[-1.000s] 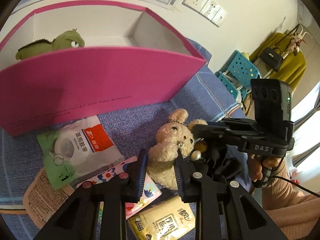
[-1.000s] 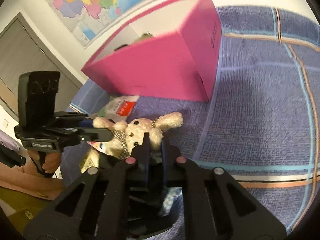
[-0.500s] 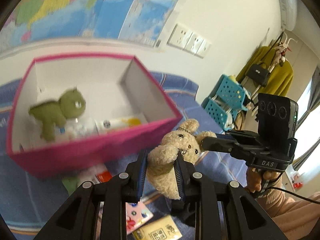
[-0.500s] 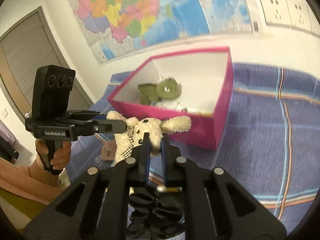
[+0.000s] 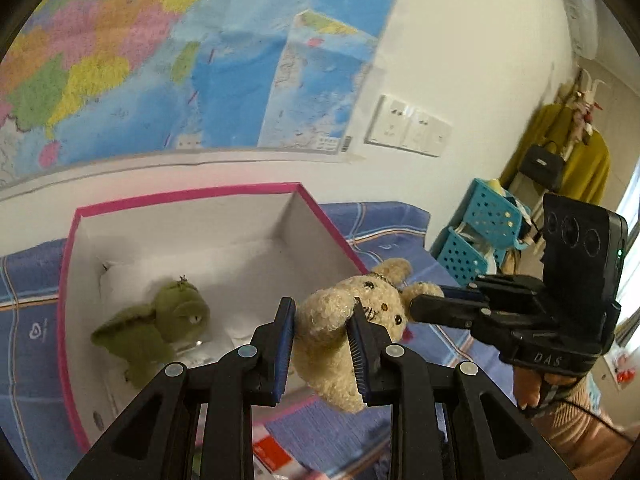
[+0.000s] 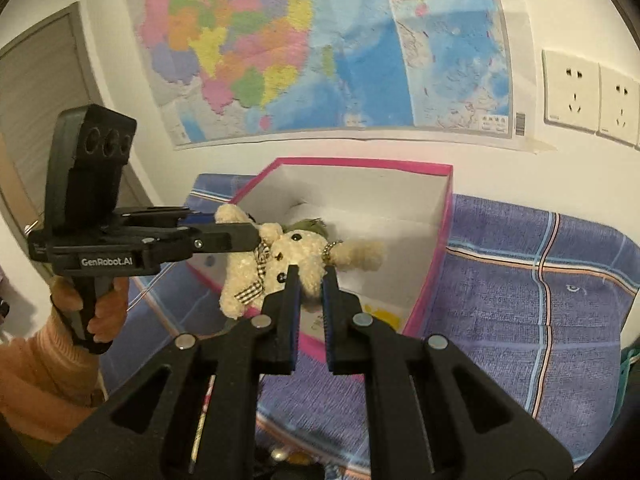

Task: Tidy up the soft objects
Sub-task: 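Lift the teddy bear into the pink box and open both tools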

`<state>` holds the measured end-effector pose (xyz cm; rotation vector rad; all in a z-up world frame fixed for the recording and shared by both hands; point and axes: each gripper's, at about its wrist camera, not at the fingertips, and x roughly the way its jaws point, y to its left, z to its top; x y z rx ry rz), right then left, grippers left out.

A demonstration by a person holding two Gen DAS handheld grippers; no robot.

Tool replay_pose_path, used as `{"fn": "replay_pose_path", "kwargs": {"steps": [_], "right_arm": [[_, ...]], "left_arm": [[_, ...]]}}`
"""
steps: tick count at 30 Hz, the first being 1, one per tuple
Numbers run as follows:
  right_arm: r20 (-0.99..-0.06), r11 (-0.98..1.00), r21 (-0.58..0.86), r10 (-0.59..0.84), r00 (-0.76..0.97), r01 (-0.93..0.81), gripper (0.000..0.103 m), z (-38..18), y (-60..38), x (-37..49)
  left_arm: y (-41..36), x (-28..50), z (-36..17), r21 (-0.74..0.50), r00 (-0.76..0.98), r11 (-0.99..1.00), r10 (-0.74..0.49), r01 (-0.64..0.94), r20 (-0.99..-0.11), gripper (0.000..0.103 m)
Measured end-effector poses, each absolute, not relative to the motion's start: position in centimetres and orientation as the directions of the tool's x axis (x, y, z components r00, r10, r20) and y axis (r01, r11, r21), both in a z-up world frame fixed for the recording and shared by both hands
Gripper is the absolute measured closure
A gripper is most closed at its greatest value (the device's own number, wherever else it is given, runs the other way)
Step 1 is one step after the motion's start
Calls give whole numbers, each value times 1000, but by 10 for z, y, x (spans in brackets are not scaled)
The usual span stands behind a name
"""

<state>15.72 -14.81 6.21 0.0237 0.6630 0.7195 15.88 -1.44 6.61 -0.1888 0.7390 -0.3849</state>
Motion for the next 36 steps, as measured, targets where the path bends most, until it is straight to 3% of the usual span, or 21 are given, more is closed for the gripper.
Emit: {"fn": "replay_pose_path", "kwargs": {"steps": [7, 9, 13, 18, 25, 30, 36], "right_arm": [[-633, 807, 213, 543, 552, -550, 90, 37, -137, 183], [-652, 818, 204, 523, 549, -537, 89, 30, -136, 187], [-671, 849, 181, 476, 569, -497, 83, 23, -140, 187], [-640, 840, 193, 499, 584, -506, 82, 30, -155, 168], [-595, 776, 263, 598, 537, -573, 62, 31, -179, 123], [-635, 761, 295, 608, 477, -577, 48, 7, -188, 98], [-692, 772, 345, 593, 411, -533, 47, -31, -193, 78]], "left_arm": [[-11, 193, 28, -315, 611, 923, -383, 222, -693, 77], [-11, 199, 17, -302, 596, 931, -362, 203, -717, 70], [-14, 203, 3, -239, 588, 957, -291, 166, -755, 36], [-8, 190, 5, -250, 611, 956, -292, 155, -736, 35], [-10, 135, 33, -272, 674, 932, -362, 241, -644, 35], [-23, 95, 38, -286, 652, 901, -433, 326, -622, 35], [-39, 60, 16, -331, 574, 862, -504, 384, -645, 35]]}}
